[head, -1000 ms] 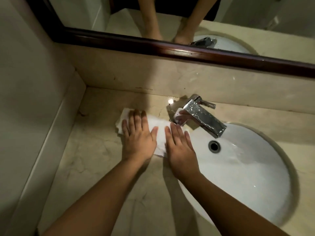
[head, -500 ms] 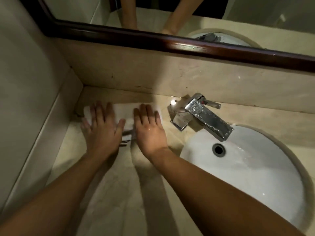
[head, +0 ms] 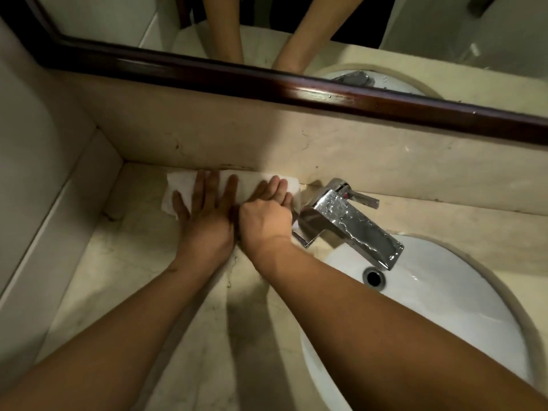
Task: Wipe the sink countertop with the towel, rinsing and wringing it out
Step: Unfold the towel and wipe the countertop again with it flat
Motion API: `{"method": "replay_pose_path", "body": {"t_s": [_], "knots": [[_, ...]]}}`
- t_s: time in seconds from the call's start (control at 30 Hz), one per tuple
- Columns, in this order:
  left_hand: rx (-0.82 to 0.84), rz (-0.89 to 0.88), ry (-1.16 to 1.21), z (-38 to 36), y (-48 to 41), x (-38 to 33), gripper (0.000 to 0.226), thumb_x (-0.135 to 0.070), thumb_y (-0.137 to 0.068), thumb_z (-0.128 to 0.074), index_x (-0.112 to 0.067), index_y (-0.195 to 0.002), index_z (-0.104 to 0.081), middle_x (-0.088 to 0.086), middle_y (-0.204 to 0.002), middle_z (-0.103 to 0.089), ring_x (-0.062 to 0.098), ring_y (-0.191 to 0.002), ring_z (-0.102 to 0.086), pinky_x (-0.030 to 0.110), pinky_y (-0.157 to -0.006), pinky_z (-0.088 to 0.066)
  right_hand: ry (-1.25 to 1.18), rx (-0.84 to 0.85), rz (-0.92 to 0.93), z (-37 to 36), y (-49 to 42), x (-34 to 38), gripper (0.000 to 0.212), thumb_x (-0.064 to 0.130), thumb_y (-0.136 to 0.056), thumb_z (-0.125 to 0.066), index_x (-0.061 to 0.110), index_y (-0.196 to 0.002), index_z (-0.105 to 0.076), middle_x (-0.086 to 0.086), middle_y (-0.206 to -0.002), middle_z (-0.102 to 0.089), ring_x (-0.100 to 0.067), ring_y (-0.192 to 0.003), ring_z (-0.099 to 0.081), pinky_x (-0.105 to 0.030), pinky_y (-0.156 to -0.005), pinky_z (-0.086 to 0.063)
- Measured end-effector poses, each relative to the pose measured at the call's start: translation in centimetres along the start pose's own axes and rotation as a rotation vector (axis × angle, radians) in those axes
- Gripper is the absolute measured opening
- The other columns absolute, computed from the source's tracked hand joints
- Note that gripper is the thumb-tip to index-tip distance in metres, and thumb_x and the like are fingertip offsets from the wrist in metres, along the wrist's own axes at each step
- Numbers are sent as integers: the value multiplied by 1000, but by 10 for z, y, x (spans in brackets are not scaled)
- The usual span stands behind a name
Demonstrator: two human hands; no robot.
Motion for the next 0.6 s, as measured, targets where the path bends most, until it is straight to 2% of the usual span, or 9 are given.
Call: {"method": "replay_pose_path", "body": {"t_s": [0.13, 0.23, 0.33, 0.43, 0.6], "knots": [[1, 1, 30, -1, -7, 2, 63, -47, -104, -18, -31, -165, -14, 10, -173, -10, 29, -160, 3, 69, -119, 1, 53, -37, 68, -5, -3, -4, 62, 14, -110, -32, -17, -154, 0, -44, -160, 3, -59, -150, 4, -62, -124, -5], [-23, -43, 9, -1, -5, 12, 63, -50, -103, -19, -32, -163, -23, 8, -171, -20, 25, -160, -6, 69, -120, -6, 84, -99, 81, -7, 1, -5, 64, 18, -109, -36, -14, -155, -6, -42, -162, -4, -57, -152, -2, -60, -124, -7], [-7, -54, 49, 5, 1, 23, 62, -51, -102, -21, -35, -161, -24, 3, -172, -20, 19, -159, -6, 68, -120, -10, 86, -125, 112, -8, 9, 0, 65, 21, -107, -40, -12, -156, -13, -39, -162, -13, -53, -152, -9, -58, -125, -11], [8, -61, 41, 14, 14, 40, 64, -49, -99, -21, -32, -161, -26, 3, -171, -21, 21, -159, -9, 67, -121, -11, 74, -167, 169, -8, 21, 13, 65, 23, -104, -43, -11, -155, -20, -37, -161, -21, -52, -152, -15, -58, -124, -16], [52, -51, 44, 25, 59, 73, 61, -50, -103, -26, -32, -160, -29, 6, -169, -28, 27, -157, -18, 63, -120, -17, 164, -61, 269, -22, 66, 32, 63, 19, -106, -31, -9, -158, -10, -36, -163, -15, -50, -153, -14, -57, -125, -16]]}}
Point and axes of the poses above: each hand's wrist, its own y-axis away from the middle knuckle, its own z-axis out of the back of the hand, x = y × z, the point moved 4 cm from there along -y, towards the middle knuckle
